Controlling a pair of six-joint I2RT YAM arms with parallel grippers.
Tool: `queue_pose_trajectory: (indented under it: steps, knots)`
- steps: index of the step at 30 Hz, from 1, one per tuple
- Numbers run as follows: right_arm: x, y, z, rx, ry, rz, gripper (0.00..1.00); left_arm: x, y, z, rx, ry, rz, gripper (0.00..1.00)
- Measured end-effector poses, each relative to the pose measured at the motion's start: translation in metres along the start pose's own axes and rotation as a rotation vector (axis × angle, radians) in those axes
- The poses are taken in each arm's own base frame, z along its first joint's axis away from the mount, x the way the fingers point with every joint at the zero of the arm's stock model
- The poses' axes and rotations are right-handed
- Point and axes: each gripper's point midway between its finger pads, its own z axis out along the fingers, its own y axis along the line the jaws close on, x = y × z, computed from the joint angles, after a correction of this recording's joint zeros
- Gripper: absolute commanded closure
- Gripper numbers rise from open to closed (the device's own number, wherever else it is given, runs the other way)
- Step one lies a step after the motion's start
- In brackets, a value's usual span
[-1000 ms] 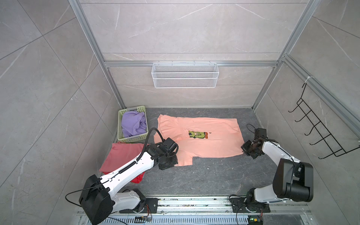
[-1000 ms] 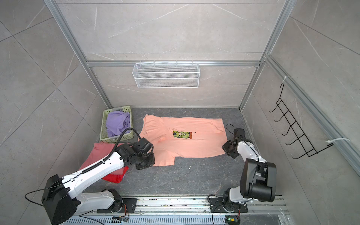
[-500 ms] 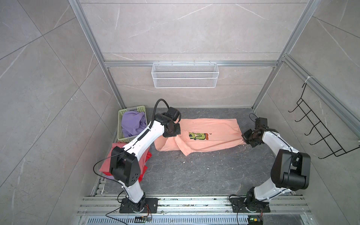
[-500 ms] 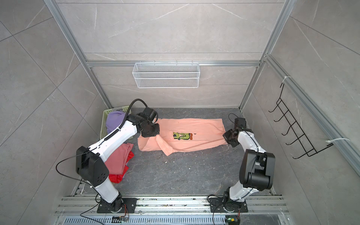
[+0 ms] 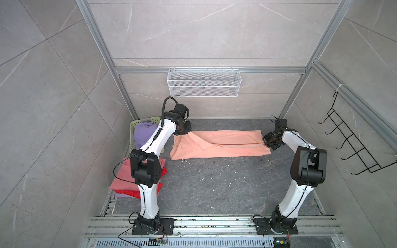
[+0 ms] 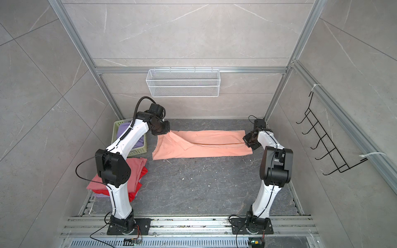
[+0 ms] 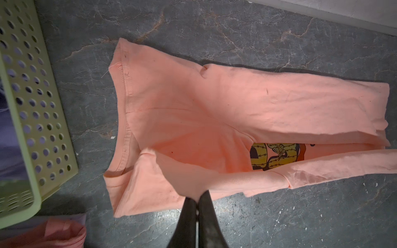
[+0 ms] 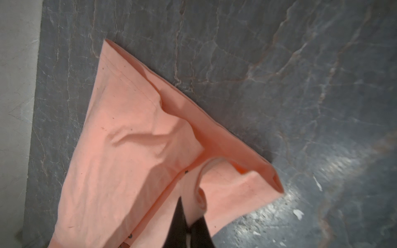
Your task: Fold and stack the t-shirts
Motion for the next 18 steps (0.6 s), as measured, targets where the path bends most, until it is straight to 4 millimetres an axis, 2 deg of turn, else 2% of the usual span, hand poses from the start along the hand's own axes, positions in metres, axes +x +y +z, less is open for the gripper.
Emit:
queue_pose_trajectory:
  steps: [6, 7, 8, 9, 10, 11, 12, 14, 18]
  knots:
    - [-0.013, 0.012, 0.022, -0.001, 0.004, 0.008, 0.95, -0.009, 0.014, 0.039, 0.004, 0.050, -0.040, 1.00]
    - [-0.015, 0.014, 0.026, -0.005, 0.005, 0.014, 0.91, -0.013, 0.017, 0.045, 0.005, 0.050, -0.047, 1.00]
    - [-0.017, 0.017, 0.029, -0.009, 0.005, 0.020, 0.83, -0.016, 0.018, 0.048, 0.011, 0.050, -0.052, 1.00]
    - [-0.019, 0.019, 0.032, -0.013, 0.006, 0.030, 0.70, -0.021, 0.019, 0.052, 0.018, 0.046, -0.060, 0.91]
    - [-0.022, 0.022, 0.035, -0.017, 0.003, 0.039, 0.60, -0.026, 0.021, 0.055, 0.023, 0.040, -0.070, 0.72]
    - [-0.025, 0.024, 0.037, -0.022, -0.002, 0.047, 0.55, -0.031, 0.023, 0.058, 0.028, 0.035, -0.080, 0.57]
    - [-0.027, 0.026, 0.038, -0.028, -0.007, 0.053, 0.51, -0.035, 0.024, 0.060, 0.036, 0.030, -0.098, 0.47]
    - [-0.030, 0.030, 0.039, -0.042, -0.018, 0.062, 0.45, -0.045, 0.031, 0.063, 0.045, 0.009, -0.137, 0.35]
    - [-0.036, 0.037, 0.037, -0.084, -0.051, 0.061, 0.43, -0.052, 0.040, 0.069, 0.062, -0.020, -0.210, 0.26]
